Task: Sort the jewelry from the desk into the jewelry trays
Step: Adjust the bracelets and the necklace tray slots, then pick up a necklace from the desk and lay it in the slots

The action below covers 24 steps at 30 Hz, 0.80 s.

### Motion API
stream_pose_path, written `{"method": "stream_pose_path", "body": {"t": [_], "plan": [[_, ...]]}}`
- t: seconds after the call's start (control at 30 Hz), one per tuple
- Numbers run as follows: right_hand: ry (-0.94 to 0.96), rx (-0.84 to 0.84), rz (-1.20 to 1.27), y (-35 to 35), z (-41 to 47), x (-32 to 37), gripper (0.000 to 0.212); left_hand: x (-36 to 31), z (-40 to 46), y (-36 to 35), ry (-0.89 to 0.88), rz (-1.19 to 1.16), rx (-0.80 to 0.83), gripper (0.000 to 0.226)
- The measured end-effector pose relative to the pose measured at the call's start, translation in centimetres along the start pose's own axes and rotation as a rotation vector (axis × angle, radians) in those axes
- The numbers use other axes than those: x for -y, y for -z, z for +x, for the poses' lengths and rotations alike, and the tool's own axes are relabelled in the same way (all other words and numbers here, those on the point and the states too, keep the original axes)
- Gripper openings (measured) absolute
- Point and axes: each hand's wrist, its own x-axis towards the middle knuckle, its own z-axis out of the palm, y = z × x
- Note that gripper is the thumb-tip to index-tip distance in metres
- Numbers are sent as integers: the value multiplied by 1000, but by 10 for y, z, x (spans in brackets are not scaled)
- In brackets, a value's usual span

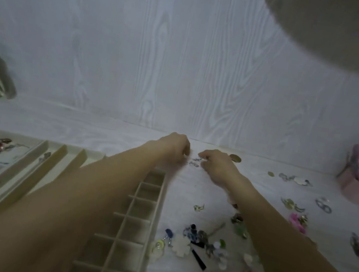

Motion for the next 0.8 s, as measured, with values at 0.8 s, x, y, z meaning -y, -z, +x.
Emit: {"method": "stream_pose_path", "body": {"t": [0.8], "plan": [[200,12,899,46,-77,94,14,-5,-113,102,-218,-899,-329,13]]}}
